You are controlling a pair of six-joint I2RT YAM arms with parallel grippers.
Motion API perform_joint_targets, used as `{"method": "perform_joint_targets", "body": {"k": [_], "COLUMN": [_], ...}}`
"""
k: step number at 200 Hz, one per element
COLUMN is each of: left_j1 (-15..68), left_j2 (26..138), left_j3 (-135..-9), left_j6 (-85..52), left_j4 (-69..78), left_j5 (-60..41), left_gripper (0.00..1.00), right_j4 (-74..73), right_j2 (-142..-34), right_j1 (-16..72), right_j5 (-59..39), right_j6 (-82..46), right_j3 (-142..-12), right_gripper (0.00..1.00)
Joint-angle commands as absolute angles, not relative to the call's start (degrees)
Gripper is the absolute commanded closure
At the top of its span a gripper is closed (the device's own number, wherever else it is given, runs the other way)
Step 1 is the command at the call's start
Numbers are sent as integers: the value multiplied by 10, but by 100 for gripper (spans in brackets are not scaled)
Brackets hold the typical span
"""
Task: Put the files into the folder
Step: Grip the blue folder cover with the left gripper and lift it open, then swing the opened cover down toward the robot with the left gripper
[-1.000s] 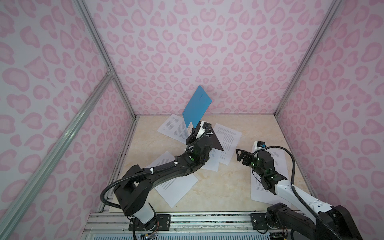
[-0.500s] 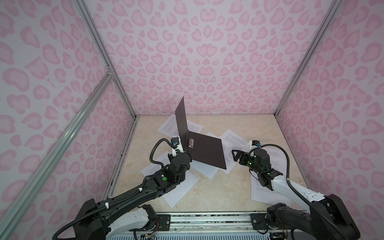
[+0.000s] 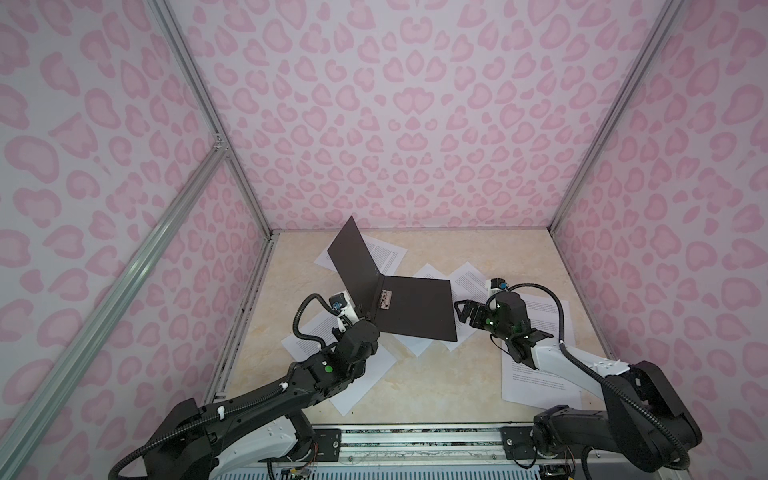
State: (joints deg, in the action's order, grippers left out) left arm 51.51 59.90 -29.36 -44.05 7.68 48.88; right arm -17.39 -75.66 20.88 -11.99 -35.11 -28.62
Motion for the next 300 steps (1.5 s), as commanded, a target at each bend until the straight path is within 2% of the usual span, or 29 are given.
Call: {"method": "perform_joint_targets", "body": {"k": [1,82,139,160,176,218,230,239,273,285,300], "left_j1": [517,521,522,523,523,523,523,523,509,493,468], "left_j2": [606,615,616,615,615,611,611,611,598,588,567], "left_j3": [-284,-276,-274,-271,-271,-272,-276,-280,-306,-318,-325], "left_j6": [-500,-531,-535,-539,-541,-539,-536,-535,-533,-532,-544], "left_j4": [91,90,89,89,87,73,63,51,-33,-76,-133], "left_j5": [513,525,526,526,526,529,530,531,509,481,450], "left_gripper": [97,97,97,97,97,95,91,85,33,25,21], "right_j4": [-160,-252,-333,-364,-369,-363,-362,-361,-351,-339,-294], "right_j2": [-770,-878,-913,-930,-938,-946,-946,-945,-928,-921,-912], "right_j1": [209,215,219,218,219,216,215,212,184,174,170], "right_j5": [-123,-277,-337,-356,-361,-361,-360,-360,-345,-345,-340], "right_j6": [-349,-410,-452,-469,-472,-466,-465,-464,-464,-461,-442], "right_j3": [-295,-315,-309,-308,-312,-320,-321,-321,-308,-306,-317], "right_gripper": [3,2,17,26,37,88,100,100,100,100,100]}}
